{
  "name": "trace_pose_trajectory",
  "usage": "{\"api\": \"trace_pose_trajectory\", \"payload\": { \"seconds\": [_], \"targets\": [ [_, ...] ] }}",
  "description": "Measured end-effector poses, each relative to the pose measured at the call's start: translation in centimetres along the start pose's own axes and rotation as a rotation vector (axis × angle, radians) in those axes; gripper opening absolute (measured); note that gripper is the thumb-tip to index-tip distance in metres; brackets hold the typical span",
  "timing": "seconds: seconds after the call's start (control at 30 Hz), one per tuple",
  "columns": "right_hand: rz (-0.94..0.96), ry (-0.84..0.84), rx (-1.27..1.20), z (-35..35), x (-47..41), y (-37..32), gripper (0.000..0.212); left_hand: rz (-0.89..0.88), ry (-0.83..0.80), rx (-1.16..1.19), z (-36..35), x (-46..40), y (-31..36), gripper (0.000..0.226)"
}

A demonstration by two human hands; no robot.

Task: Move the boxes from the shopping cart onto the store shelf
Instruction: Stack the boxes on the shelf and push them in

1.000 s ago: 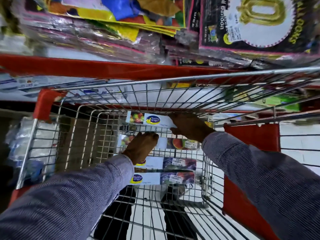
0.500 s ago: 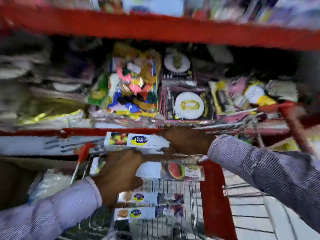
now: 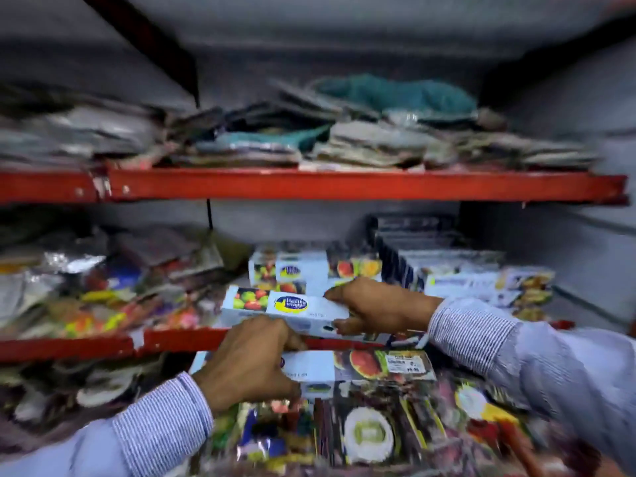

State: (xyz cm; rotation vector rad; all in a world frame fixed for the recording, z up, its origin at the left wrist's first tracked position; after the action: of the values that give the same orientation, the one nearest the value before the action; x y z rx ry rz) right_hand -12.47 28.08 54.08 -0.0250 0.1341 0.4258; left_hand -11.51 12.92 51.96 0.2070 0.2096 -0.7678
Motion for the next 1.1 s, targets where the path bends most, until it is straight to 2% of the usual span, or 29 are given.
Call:
{"api": "trace_pose_trajectory", "payload": {
  "seconds": [0.2, 0.4, 0.7, 0.93, 1.1],
  "targets": [
    [-0.094, 0.069, 0.08, 0.6, -3.5, 5.1, 0.046, 0.002, 0.029, 0.013, 1.5, -4.2, -0.5, 0.057],
    [-0.192, 0.003, 0.05, -3.5, -7.8, 8.9, 0.05, 0.005, -0.044, 0.042, 0.1, -6.8, -1.6, 0.05],
    [-0.206, 0.003, 0.04, -7.1, -11.2, 10.8, 0.054, 0.008, -0.068, 0.071, -2.4, -8.7, -4.1, 0.052],
    [-0.182, 0.193, -0.013, -5.2, -10.2, 10.7, 0.039, 0.017, -0.013, 0.096, -2.7, -10.9, -5.0, 0.047],
    [-0.215, 0.179, -0.058, -2.7, -8.7, 10.8, 0.03, 0.059, 0.035, 0.129, -3.0, -13.7, -5.5, 0.047]
  ]
}}
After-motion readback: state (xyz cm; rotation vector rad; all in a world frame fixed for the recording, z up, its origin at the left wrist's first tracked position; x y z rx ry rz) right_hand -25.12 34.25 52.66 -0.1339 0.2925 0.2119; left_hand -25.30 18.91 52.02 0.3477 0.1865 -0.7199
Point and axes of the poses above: each hand's wrist, its own x-axis away from the middle knuckle, its own z-axis out of the back of the hand, y = z × x, the point moved 8 cm from there along -x, towards the middle knuckle, and after that the axes turned 4 degrees about z, right-handed, at the moved point
